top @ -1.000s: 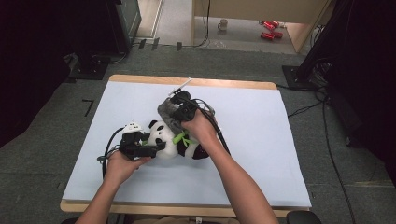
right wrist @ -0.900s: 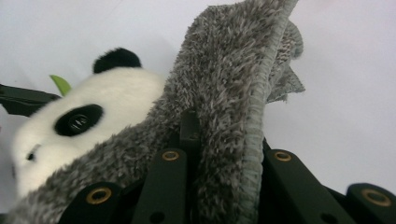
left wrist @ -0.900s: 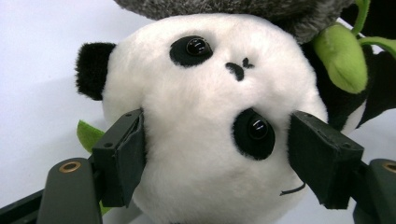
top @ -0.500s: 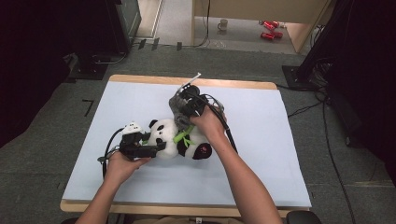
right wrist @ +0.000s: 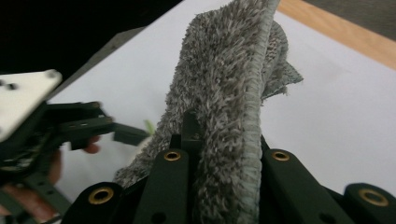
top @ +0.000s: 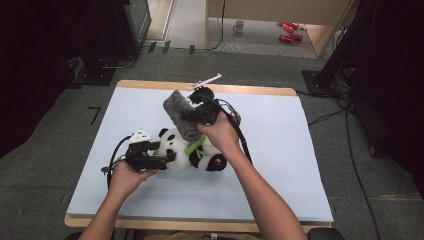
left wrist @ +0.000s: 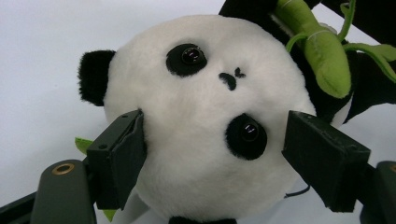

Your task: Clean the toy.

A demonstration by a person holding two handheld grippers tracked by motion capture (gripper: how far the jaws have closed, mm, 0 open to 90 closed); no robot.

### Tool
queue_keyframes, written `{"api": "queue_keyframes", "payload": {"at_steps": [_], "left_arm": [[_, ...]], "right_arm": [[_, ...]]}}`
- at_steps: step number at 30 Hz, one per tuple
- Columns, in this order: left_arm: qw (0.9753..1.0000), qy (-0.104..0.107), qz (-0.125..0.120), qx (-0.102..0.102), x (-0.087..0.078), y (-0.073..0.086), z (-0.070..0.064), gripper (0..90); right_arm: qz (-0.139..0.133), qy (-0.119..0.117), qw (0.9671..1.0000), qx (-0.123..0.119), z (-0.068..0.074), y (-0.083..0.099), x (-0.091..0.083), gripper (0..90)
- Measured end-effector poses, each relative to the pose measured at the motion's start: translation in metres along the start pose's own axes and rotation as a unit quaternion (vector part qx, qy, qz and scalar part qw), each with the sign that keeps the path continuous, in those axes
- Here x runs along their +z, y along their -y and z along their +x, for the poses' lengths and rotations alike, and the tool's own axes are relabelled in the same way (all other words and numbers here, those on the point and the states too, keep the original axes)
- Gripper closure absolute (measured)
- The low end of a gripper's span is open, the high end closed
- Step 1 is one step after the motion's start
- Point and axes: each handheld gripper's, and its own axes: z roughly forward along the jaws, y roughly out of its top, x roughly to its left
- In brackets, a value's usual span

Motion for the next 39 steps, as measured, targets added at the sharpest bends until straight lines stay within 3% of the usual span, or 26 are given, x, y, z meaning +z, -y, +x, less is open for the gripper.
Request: {"api": "queue_keyframes", "payload": {"at_steps": [4,7,10,11,13,14,16,20,26,32,38,39], "left_arm": [[0.9997,-0.006,0.006,0.024,-0.004,0.003,-0.004,22.3],[0.9997,0.006,0.005,0.023,-0.005,0.005,-0.003,22.1],[0.9995,0.009,0.002,0.03,0.0,0.008,-0.003,19.2],[0.9993,0.002,0.006,0.037,0.003,0.01,-0.004,18.1],[0.9987,-0.005,0.004,0.05,0.007,0.012,-0.005,15.7],[0.9984,-0.009,0.0,0.056,0.009,0.012,-0.006,15.2],[0.9986,-0.007,-0.009,0.051,0.012,0.012,-0.004,15.6],[0.9989,-0.002,-0.018,0.043,0.012,0.012,0.001,20.3],[0.9996,0.0,-0.019,0.023,0.013,0.011,0.005,27.5],[0.9995,0.004,-0.024,0.02,0.013,0.01,0.006,28.0],[0.9994,0.006,-0.032,0.013,0.013,0.011,0.007,27.8],[0.9993,0.008,-0.036,0.009,0.014,0.011,0.008,27.8]], "right_arm": [[0.007,-0.022,0.9997,-0.007,0.014,0.007,0.008,78.9],[0.024,-0.037,0.999,-0.003,0.021,0.017,0.021,78.9],[0.04,-0.044,0.9982,0.001,0.025,0.027,0.034,78.8],[0.046,-0.045,0.9979,0.001,0.025,0.031,0.039,78.7],[0.04,-0.051,0.9979,0.005,0.023,0.036,0.045,78.7],[0.037,-0.043,0.9984,0.002,0.022,0.037,0.046,78.7],[0.034,-0.015,0.999,-0.026,0.021,0.038,0.046,78.6],[0.028,0.001,0.999,-0.034,0.015,0.039,0.044,78.4],[0.023,0.025,0.9994,-0.007,-0.005,0.045,0.035,78.5],[0.029,0.035,0.9988,0.02,-0.029,0.055,0.026,78.5],[0.026,0.062,0.9977,0.004,-0.032,0.051,0.019,79.4],[0.024,0.069,0.9972,0.011,-0.032,0.049,0.016,80.0]]}}
